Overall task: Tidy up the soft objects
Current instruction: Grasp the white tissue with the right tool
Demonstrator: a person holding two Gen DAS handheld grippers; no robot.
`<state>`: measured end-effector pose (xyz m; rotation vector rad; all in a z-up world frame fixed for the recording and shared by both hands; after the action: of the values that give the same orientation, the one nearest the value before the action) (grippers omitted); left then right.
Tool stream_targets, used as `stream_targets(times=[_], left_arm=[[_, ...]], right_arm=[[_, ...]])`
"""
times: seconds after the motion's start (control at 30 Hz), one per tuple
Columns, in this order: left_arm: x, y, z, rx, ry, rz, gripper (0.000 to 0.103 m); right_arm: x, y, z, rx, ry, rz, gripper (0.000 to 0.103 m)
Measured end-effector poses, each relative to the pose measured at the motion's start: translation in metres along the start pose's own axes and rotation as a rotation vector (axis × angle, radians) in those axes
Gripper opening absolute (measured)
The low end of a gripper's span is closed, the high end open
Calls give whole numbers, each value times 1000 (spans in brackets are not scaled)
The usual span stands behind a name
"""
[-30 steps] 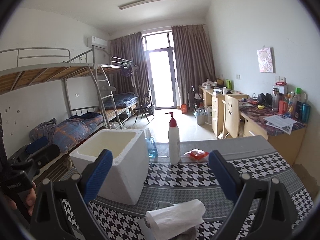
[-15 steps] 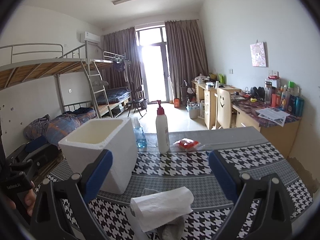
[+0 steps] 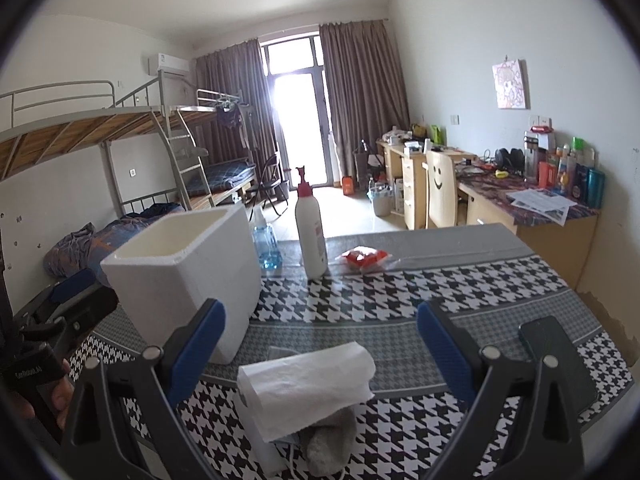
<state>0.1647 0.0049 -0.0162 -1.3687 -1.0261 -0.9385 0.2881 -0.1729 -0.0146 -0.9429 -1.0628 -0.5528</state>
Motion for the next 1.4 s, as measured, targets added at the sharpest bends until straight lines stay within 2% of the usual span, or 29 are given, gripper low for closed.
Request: stream_targets(times=[0.4, 0.63, 1.2, 1.23, 1.27, 1.4], left_arm=[[-13, 12, -6, -36, 11, 44, 102], [-20, 20, -10, -32, 19, 61, 102], [-35, 39, -5, -41, -38, 135, 102], [-36, 40, -5, -42, -35, 137, 102], [-37, 40, -5, -41, -35, 141, 102], [-41, 44, -3, -43, -51, 158, 102]], right_arm=[[-20, 11, -6, -5, 10, 65, 98], [-32, 21, -8, -2, 29, 113, 98], [-58, 48, 3, 50, 56, 227, 98], [-60, 49, 2, 49, 58, 236, 97], [-62, 50, 1, 50, 61, 245, 91], [-68, 53, -2, 75, 91, 283, 77]])
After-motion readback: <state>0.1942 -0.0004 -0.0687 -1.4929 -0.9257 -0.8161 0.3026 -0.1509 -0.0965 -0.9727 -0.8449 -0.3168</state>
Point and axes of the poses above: each gripper's, at about its wrist camera, not at the fingertips, and y roughly the way its jaws point, z to its left, x to its top, the point moved 8 cm from there along y, roughly the way its jaws point, and after that the axes turned 3 degrees about x, right-handed, at the moved point
